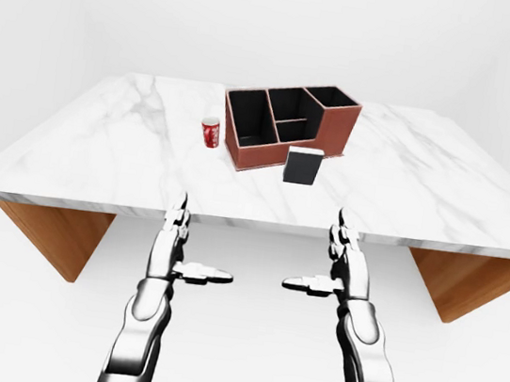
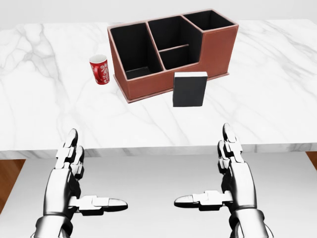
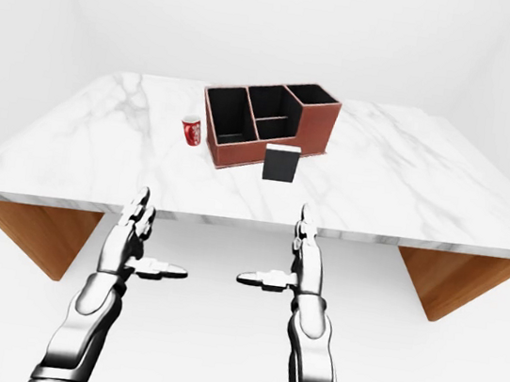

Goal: Pick up the book and place it in the left compartment of the caddy.

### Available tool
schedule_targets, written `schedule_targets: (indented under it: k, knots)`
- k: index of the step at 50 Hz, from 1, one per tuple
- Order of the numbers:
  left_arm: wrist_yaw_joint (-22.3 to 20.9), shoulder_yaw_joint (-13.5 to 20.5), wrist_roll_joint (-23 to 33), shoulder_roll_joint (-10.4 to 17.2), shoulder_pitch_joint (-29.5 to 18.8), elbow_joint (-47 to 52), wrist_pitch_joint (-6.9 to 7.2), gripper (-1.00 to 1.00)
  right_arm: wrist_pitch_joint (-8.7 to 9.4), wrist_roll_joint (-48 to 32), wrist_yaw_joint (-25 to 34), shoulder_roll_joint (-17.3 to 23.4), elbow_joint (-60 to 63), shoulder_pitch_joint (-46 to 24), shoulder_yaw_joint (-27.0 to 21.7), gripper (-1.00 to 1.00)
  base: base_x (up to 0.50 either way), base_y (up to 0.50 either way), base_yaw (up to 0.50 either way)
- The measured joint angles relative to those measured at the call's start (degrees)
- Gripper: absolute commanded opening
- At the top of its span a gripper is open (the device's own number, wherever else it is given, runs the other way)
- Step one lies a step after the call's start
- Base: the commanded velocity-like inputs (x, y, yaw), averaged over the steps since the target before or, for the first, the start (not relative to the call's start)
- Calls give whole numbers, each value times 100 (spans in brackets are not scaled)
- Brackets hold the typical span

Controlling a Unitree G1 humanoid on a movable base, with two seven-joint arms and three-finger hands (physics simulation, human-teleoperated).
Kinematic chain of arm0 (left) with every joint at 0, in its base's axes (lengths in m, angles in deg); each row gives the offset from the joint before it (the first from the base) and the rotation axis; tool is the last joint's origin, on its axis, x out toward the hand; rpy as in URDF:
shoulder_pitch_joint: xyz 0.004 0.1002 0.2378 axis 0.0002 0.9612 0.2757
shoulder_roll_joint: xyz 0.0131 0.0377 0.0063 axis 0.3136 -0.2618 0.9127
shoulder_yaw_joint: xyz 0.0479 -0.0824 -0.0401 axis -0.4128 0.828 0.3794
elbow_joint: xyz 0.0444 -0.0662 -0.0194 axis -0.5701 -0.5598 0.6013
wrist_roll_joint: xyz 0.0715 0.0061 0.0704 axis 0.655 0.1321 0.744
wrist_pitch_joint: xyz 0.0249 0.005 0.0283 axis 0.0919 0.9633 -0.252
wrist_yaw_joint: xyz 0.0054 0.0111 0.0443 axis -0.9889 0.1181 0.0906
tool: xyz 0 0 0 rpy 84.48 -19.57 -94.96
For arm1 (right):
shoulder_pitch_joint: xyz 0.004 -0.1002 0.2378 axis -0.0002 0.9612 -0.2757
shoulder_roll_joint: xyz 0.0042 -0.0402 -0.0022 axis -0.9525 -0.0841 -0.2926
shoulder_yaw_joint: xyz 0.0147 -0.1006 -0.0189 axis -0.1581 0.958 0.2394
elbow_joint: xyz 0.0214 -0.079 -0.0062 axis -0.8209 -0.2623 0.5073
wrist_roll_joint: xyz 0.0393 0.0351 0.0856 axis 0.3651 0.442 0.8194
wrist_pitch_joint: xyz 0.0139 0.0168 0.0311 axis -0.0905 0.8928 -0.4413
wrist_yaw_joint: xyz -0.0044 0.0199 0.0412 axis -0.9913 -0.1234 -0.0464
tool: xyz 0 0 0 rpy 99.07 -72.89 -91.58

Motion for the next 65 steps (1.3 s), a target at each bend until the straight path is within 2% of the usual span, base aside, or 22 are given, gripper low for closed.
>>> schedule_targets:
  k: [7, 11, 17, 22, 28, 30, 38, 46, 65]
  knots:
    - [-91, 61, -39, 30, 10, 41, 79, 100, -49, -5, 81, 44, -24, -9, -65, 100, 0, 0, 0]
    - [-130, 74, -59, 40, 11, 152, 172, 100, -85, -26, 84, 51, -23, -4, -88, 100, 0, 0, 0]
    - [-197, 78, -72, 63, -47, 467, 459, 100, 210, -21, 56, 155, 166, -174, -244, 100, 0, 0, 0]
    - [-264, 101, -74, 99, -179, 787, 459, 100, 338, -48, 29, 231, 237, -322, -355, 100, 0, 0, 0]
    - [-346, 169, -64, 165, -384, 1116, 459, 100, 364, -101, -1, 286, 265, -429, -434, 100, 0, 0, 0]
    - [-363, 199, -52, 191, -457, 1201, 459, 100, 497, -172, -68, 256, 420, -482, -380, 100, 0, 0, 0]
    - [-398, 312, -20, 287, -735, 1437, 459, 100, 497, -329, -412, 8, 795, -968, -56, 100, 0, 0, 0]
    - [-425, 382, 23, 361, -938, 1692, 459, 100, 497, -176, -443, -6, 1277, -1155, 4, 100, 0, 0, 0]
    - [-447, 407, 100, 367, -948, 1855, 459, 100, 497, -2, -302, 59, 1796, -1209, -14, 100, 11, 5, 0]
